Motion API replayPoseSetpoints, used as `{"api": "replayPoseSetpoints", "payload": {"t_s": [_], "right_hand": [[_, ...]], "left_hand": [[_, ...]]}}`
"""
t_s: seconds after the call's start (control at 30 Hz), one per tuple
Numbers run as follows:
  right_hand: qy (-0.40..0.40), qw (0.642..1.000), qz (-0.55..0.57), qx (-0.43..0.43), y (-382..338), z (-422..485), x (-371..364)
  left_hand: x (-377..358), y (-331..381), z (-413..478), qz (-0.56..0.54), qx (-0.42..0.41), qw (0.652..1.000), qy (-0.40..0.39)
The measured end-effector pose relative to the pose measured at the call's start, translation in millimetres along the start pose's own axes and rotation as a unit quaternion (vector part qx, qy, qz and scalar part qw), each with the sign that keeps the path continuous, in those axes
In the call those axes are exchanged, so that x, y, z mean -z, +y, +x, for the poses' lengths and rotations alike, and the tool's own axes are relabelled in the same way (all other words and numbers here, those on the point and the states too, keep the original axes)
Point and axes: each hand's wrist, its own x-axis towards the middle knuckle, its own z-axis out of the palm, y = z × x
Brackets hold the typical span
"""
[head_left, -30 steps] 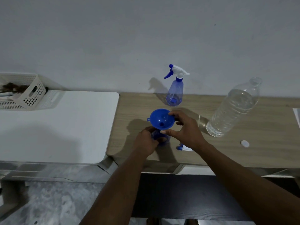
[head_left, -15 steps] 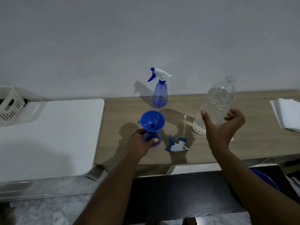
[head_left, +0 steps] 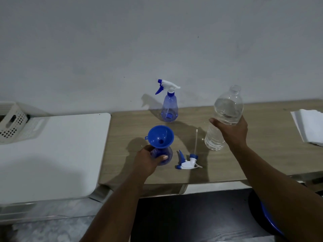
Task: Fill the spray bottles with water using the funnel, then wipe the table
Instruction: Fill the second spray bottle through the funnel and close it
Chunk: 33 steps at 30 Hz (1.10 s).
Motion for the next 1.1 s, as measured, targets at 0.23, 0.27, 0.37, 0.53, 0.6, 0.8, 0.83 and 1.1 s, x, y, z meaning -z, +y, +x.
{"api": "replayPoseSetpoints", "payload": {"t_s": [0.23,0.27,0.37,0.53,0.6,0.8,0.83,1.1], "right_hand": [[-0.06,0.996,-0.036,0.05,-26.8,4.2,11.3],[-0.09,0.993,-0.044,0.064,-32.1,5.1,14.3],[-0.203,0.968,-0.089,0.114,-50.8,7.6,21.6],[-0.328,0.905,-0.191,0.19,-76.9,2.2,20.4],[-0.356,0.89,-0.204,0.198,-78.3,-2.7,16.9],[-0.416,0.831,-0.303,0.212,-77.4,-12.1,8.2],[-0.423,0.82,-0.323,0.212,-78.1,-13.0,7.0],[-0.44,0.751,-0.443,0.213,-85.7,-14.9,-0.5]], "left_hand": [[0.5,-1.0,-1.7,0.01,-0.007,1.0,-0.007],[0.7,-0.2,-1.8,0.016,-0.009,1.0,-0.006],[1.4,0.0,-1.5,0.022,-0.009,1.0,-0.007],[0.5,0.8,-1.2,0.025,-0.011,1.0,-0.001],[0.2,2.6,-1.1,0.032,-0.015,0.999,0.002],[0.6,4.6,-2.9,0.044,-0.015,0.999,0.004],[0.8,4.7,-3.3,0.047,-0.016,0.999,0.004],[1.2,1.4,-1.5,0.058,-0.019,0.998,0.001]]}}
